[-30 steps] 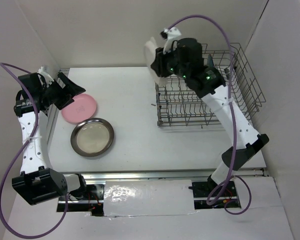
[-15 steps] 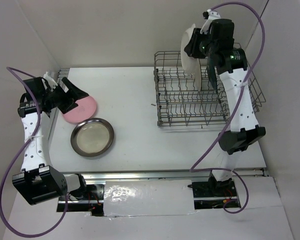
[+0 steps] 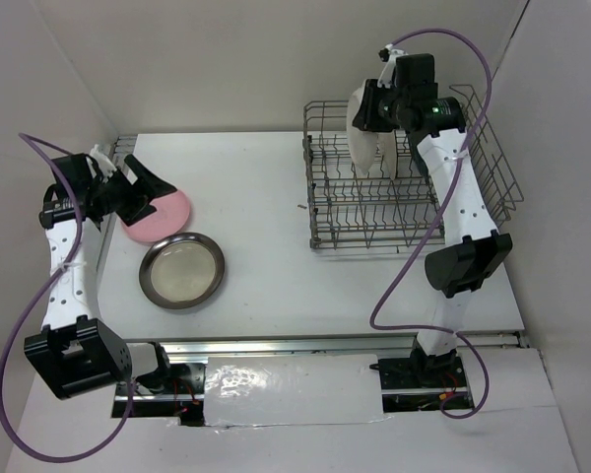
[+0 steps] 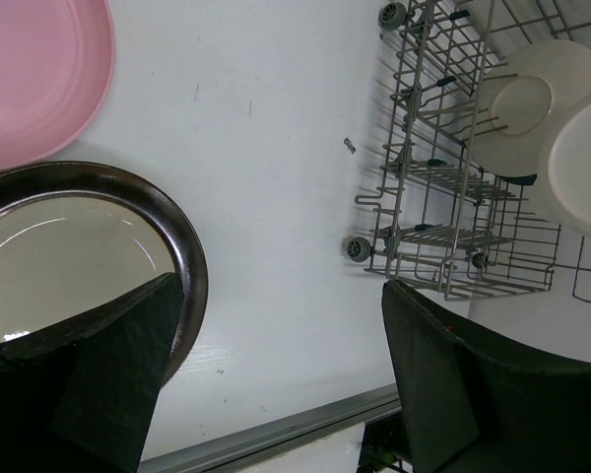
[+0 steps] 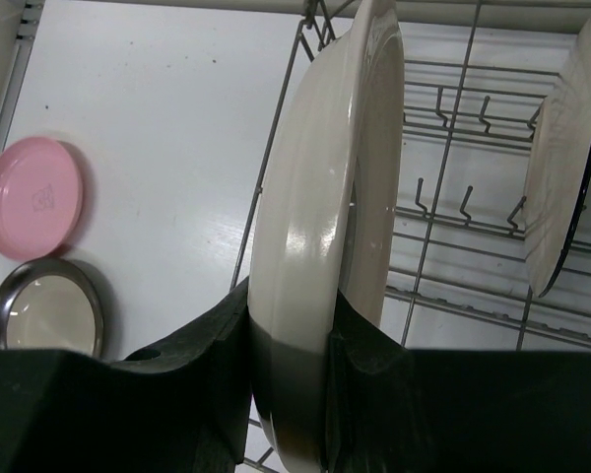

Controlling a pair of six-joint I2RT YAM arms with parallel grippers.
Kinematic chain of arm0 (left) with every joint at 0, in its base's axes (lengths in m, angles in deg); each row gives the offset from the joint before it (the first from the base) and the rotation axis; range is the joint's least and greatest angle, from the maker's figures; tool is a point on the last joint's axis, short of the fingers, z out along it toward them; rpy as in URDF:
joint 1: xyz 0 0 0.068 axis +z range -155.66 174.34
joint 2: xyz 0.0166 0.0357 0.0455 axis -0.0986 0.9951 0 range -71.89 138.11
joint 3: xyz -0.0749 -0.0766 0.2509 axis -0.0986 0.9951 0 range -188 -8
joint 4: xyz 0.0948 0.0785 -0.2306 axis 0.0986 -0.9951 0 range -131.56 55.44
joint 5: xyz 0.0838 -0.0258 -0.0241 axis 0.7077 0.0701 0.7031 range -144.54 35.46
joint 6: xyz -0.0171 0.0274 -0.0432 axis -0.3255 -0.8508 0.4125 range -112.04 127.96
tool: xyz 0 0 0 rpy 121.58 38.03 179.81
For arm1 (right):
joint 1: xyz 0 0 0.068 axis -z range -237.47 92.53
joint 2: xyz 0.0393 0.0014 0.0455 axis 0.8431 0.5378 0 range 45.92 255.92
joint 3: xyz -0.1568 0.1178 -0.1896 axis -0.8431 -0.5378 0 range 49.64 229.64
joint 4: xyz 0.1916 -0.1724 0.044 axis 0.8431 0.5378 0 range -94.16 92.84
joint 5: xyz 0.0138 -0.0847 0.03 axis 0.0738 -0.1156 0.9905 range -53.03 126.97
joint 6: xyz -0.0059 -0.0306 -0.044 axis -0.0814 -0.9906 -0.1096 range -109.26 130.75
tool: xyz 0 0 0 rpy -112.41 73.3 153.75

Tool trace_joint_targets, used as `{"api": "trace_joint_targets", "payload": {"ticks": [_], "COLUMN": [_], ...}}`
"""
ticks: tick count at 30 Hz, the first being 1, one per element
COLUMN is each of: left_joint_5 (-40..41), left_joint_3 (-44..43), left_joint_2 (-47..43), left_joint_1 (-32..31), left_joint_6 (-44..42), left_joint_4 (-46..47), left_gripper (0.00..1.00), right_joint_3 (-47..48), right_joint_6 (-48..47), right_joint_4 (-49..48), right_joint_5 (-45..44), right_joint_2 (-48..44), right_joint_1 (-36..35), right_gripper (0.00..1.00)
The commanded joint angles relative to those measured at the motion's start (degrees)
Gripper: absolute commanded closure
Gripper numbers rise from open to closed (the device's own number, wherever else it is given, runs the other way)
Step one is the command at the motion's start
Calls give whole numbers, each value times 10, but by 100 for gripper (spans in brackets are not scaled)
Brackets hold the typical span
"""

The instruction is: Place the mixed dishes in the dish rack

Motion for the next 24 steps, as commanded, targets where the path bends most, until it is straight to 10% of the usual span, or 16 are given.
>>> {"api": "trace_joint_targets", "payload": {"ticks": [1, 24], "left_joint_5": [-11, -12], "left_joint_3": [6, 16], "left_joint_2": [3, 0], "left_joint_1": [-3, -2], "left_joint_6": [7, 8], "left_joint_4": [21, 27], "left_gripper": [6, 6], "right_joint_3": [17, 21], "right_joint_6": [-2, -47], "right_joint_4": [-81, -151], "right_joint_5": [12, -40], "right_joint_2": [-27, -5], "right_joint_1": [3, -17], "right_gripper": [100, 100]}}
